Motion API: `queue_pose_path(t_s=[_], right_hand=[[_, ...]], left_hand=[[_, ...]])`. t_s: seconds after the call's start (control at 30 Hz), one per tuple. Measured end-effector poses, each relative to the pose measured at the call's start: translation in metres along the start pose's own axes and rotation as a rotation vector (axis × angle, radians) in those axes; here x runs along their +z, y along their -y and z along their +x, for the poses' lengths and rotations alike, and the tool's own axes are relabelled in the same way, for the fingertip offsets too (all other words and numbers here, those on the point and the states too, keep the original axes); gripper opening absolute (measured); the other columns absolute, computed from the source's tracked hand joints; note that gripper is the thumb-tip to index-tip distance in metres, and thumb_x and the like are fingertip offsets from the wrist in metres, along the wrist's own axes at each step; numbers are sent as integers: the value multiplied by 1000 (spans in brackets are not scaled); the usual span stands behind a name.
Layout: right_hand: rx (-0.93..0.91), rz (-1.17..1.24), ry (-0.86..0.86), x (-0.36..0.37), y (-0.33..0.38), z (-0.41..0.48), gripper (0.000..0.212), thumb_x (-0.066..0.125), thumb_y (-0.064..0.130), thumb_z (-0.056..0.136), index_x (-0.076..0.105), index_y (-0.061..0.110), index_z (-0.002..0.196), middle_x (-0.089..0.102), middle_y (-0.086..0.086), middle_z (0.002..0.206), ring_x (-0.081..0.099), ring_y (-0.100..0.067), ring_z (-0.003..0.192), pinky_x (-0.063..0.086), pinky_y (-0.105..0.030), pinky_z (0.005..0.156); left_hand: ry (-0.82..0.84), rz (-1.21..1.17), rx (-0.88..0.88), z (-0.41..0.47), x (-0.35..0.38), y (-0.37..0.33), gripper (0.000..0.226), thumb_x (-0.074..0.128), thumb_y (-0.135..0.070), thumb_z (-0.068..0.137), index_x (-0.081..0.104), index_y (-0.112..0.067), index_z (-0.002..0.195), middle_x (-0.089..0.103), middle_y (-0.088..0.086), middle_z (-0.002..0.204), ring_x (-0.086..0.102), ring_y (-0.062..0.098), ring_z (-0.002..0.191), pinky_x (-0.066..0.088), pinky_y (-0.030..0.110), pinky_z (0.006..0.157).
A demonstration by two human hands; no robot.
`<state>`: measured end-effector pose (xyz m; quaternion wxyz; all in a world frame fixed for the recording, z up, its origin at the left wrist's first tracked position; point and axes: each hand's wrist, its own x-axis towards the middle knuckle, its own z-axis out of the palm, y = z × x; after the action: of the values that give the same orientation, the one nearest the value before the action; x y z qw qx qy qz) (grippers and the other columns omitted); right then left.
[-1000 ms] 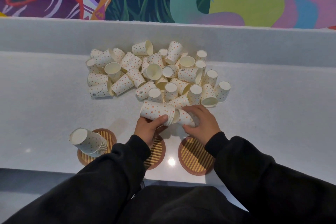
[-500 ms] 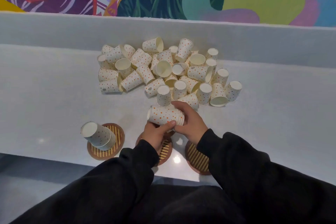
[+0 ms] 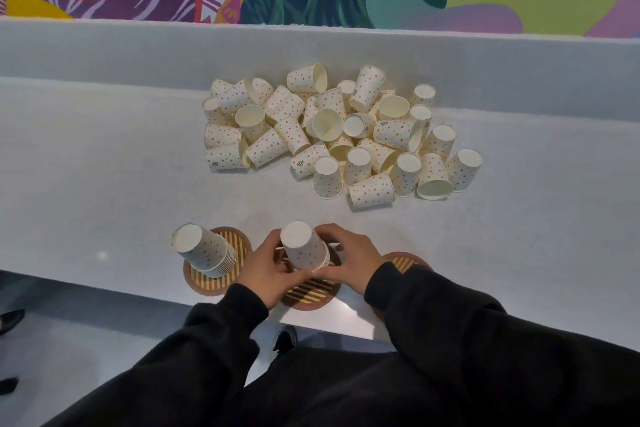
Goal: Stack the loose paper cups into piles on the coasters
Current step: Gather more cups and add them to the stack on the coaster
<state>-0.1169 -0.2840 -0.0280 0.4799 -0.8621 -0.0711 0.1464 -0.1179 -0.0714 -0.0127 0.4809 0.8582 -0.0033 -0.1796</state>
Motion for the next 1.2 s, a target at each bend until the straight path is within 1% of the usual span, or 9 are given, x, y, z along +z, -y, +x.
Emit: queue_pose_path(t_s=[0.17, 0.23, 0.33, 0.5, 0.67, 0.83, 0.9, 1.07, 1.2], right_hand=[[20, -84, 70, 16, -13, -3, 73, 85, 44, 79, 50, 36, 142, 63, 11, 138, 58, -10, 124, 48, -34, 109], [14, -117, 86, 19, -14, -3, 74, 83, 42, 82, 47, 36, 146, 61, 9, 142, 57, -13, 128, 45, -35, 110], [1, -190, 110, 22, -14, 1, 74, 80, 43, 85, 43, 37, 149, 61, 5, 142, 55, -18, 127, 41, -30, 107], [-5, -250, 112, 27, -18, 6, 73, 79, 48, 83, 44, 39, 147, 63, 6, 136, 56, -17, 122, 44, -33, 104], [-10, -224, 114, 26, -19, 8, 74, 79, 48, 82, 44, 40, 148, 62, 7, 139, 56, -17, 125, 45, -38, 108], [40, -265, 130, 13, -14, 9, 58, 70, 26, 96, 47, 30, 149, 57, 1, 147, 52, -22, 135, 37, -36, 115], [42, -347, 98, -3, -17, 9, 50, 64, 25, 100, 49, 27, 147, 54, 2, 149, 49, -21, 137, 35, -35, 118], [-21, -756, -140, -58, -21, 29, 56, 70, 17, 93, 53, 27, 145, 46, 2, 156, 38, -22, 145, 26, -40, 123], [67, -968, -142, -81, -17, 48, 69, 71, 8, 85, 46, 24, 148, 44, -4, 153, 39, -31, 139, 35, -46, 113]], left_hand=[[5, 206, 86, -6, 4, 17, 73, 89, -32, 72, 47, -40, 131, 58, -24, 117, 55, -6, 105, 47, 15, 93], [-2, 219, 102, -5, 8, 22, 73, 90, -31, 72, 45, -43, 128, 56, -24, 118, 51, -10, 103, 38, 4, 87], [-8, 216, 125, -2, 11, 27, 76, 91, -31, 69, 44, -45, 127, 54, -26, 120, 49, -17, 105, 35, 1, 88], [-10, 224, 121, 2, 15, 37, 78, 88, -36, 64, 45, -46, 129, 56, -19, 123, 55, 5, 115, 46, 28, 100], [1, 227, 102, 3, 13, 39, 79, 88, -37, 63, 46, -46, 129, 56, -19, 123, 55, 5, 115, 43, 25, 99], [100, 243, 59, 8, 1, 31, 88, 84, -10, 68, 44, -41, 139, 57, -14, 133, 53, 7, 121, 47, 32, 107], [100, 257, 15, 10, -12, 26, 84, 78, -3, 76, 44, -37, 145, 59, -10, 132, 56, 8, 119, 51, 35, 107], [-238, 143, 68, 30, -35, -14, 49, 69, -6, 91, 59, -36, 127, 67, -13, 111, 64, 5, 101, 58, 34, 94], [-139, 270, 222, 78, -31, -60, 60, 69, -15, 93, 49, -36, 145, 56, -7, 141, 59, 13, 113, 51, 32, 98]])
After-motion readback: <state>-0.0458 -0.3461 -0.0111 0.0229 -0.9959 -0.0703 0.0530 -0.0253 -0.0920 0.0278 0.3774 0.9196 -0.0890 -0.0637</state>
